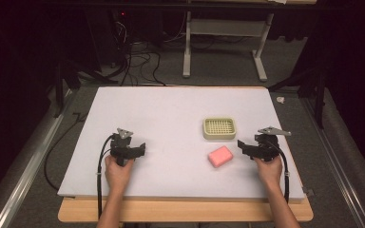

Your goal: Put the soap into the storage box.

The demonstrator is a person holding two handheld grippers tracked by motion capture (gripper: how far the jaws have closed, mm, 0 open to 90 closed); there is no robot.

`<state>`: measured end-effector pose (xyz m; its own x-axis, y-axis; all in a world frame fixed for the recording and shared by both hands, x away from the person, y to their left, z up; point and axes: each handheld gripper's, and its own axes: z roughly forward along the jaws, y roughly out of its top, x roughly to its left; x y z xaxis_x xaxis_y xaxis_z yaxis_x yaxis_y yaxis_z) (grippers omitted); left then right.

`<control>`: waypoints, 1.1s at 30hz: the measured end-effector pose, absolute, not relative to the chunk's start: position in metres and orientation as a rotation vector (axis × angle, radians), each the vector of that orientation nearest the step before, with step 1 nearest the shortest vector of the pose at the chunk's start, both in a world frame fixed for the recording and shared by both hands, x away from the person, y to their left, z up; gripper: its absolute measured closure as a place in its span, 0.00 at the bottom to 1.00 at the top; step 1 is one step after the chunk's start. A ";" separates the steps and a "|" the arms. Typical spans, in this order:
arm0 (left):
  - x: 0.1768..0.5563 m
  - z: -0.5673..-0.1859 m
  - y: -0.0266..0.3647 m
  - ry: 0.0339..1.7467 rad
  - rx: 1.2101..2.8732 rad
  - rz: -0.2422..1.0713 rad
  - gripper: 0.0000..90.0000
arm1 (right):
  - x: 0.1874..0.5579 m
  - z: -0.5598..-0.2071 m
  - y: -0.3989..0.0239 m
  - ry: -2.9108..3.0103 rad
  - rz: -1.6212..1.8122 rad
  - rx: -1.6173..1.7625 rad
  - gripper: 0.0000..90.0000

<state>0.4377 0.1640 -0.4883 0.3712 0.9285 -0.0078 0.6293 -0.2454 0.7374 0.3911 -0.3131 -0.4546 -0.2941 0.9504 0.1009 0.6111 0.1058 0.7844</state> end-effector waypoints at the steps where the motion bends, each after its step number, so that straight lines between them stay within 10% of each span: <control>1: 0.438 -0.488 0.164 1.342 1.974 0.581 0.22 | 0.390 -0.454 -0.312 1.963 1.053 1.518 0.22; 33: 0.438 -0.488 0.164 1.341 1.976 0.582 0.22 | 0.362 -0.448 -0.300 1.982 1.178 1.448 0.21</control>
<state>0.4376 0.1640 -0.4883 0.3721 0.9282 -0.0067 0.6293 -0.2470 0.7369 0.3615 -0.3004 -0.4480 -0.3724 0.9168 0.1444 0.5647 0.1004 0.8192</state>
